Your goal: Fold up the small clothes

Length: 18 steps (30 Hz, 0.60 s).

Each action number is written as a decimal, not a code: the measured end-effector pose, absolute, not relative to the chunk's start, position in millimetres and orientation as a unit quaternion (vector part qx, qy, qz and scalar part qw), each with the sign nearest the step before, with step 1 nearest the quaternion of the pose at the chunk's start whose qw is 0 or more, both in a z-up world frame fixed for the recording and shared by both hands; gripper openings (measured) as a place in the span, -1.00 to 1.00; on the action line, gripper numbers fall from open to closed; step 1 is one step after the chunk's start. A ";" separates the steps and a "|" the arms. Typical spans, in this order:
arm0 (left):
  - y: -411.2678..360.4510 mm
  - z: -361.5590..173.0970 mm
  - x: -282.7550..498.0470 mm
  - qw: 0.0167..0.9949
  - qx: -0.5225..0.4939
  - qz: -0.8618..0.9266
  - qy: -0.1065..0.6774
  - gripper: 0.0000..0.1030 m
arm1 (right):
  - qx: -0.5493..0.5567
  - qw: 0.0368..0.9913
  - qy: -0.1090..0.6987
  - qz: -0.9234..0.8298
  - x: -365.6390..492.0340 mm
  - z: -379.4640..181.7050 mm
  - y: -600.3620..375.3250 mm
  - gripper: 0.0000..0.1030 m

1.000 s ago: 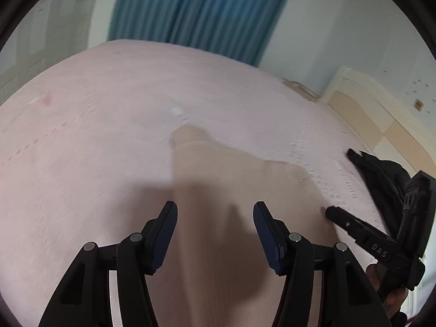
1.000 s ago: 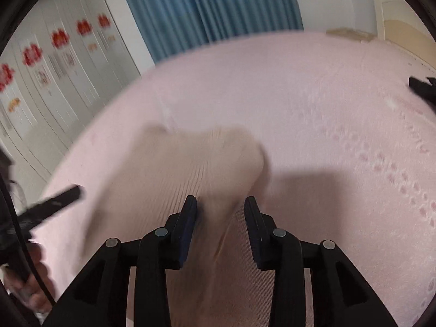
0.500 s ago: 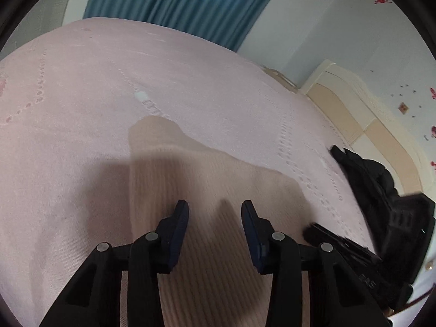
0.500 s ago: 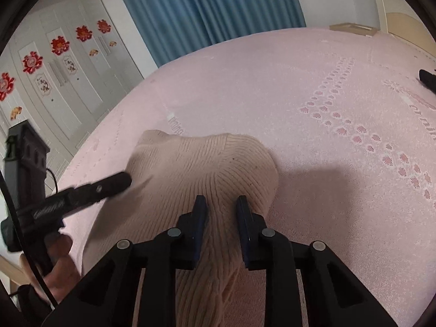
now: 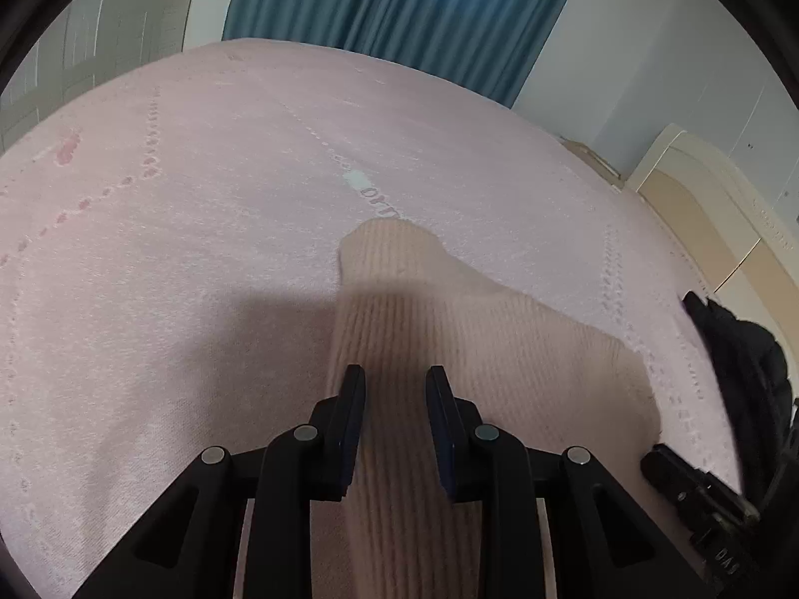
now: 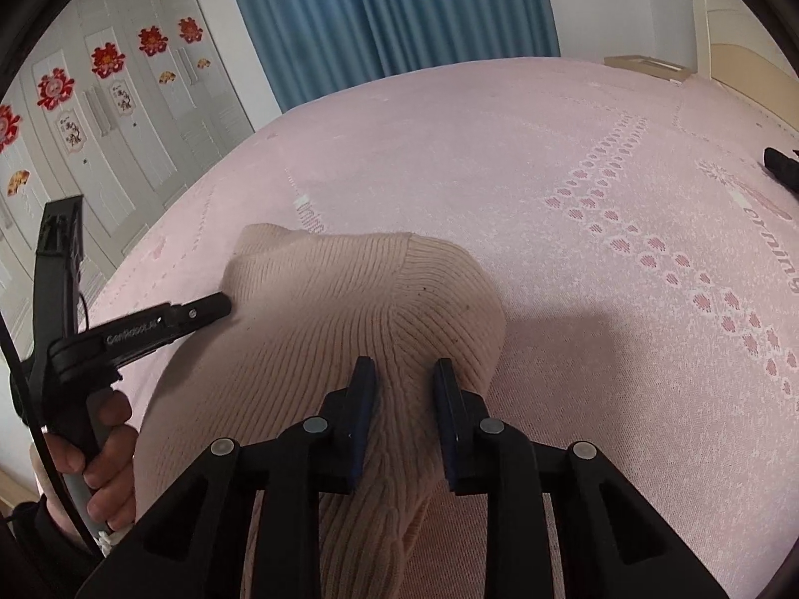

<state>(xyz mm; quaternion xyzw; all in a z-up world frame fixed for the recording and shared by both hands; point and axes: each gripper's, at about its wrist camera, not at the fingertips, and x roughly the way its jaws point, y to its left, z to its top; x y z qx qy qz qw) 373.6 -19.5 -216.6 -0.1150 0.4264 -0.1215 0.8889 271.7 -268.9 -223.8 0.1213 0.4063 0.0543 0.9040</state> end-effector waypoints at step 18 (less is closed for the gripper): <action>-24.0 -195.9 318.6 0.895 -0.067 -0.162 0.410 -0.01 | 0.135 0.900 0.414 0.022 274.0 -225.9 -285.1 -0.42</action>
